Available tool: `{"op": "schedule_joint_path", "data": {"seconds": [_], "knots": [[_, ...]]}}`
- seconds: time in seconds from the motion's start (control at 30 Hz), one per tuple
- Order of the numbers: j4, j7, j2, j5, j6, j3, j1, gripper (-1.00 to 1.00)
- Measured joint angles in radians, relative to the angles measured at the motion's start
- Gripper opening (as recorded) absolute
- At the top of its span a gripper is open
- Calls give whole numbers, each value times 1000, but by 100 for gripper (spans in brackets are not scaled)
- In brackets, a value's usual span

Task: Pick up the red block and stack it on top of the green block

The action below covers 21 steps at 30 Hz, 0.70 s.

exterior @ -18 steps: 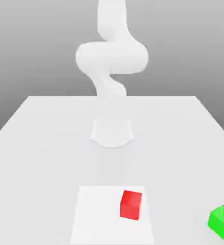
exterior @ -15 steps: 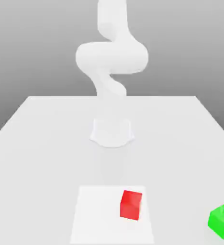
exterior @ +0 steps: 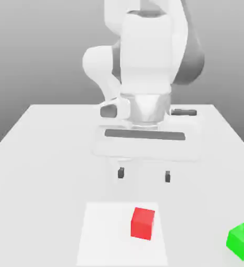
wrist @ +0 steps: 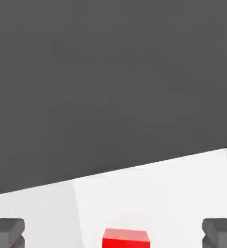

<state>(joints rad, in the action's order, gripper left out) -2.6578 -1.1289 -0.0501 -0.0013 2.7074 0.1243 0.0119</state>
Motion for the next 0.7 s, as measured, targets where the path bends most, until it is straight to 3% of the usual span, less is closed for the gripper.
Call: {"op": "schedule_joint_path", "data": {"seconds": [0.27, 0.3, 0.53, 0.7], "knots": [[-23, -106, 291, -82, 214, -47, -42, 0], [-19, -112, 319, -90, 237, -56, -50, -100], [-19, -116, 322, -94, 241, -56, -49, -100], [-42, -73, 165, -35, 108, -30, -36, -100]]}}
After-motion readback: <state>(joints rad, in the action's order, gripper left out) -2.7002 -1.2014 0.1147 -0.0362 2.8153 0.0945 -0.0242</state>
